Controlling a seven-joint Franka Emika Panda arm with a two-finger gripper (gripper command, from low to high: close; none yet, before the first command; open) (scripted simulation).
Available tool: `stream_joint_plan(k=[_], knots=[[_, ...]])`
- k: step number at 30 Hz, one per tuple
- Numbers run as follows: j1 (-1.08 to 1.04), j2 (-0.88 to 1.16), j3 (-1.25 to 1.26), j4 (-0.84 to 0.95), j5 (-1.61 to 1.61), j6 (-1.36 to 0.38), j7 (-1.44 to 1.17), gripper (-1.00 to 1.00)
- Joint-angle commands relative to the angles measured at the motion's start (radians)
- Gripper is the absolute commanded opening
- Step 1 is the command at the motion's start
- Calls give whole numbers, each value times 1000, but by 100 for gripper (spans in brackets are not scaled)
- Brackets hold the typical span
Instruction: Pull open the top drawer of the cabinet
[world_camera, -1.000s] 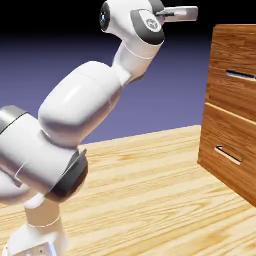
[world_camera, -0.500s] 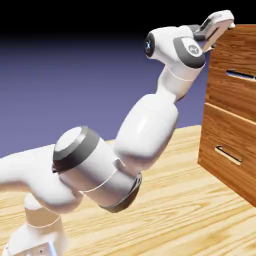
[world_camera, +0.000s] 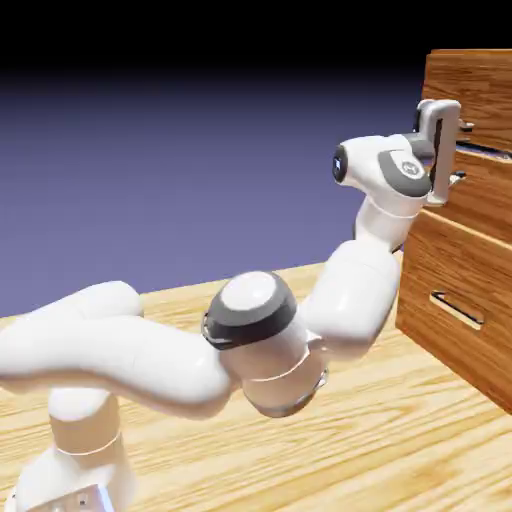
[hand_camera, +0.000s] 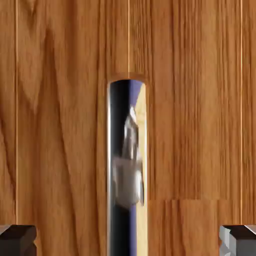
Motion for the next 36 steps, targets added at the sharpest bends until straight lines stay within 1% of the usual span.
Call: stream_joint_plan(k=[1,5,6,7,23,36], knots=[[22,1,-3,36,1,14,-9,0],[107,6,-13,177,3,68,-42,0],[107,6,-13,177,3,68,-42,-100],[107,6,-13,177,3,68,-42,-100],[-249,-24,53,-403,22,-154,72,-100],[-570,-87,186,-874,141,-310,119,-100]])
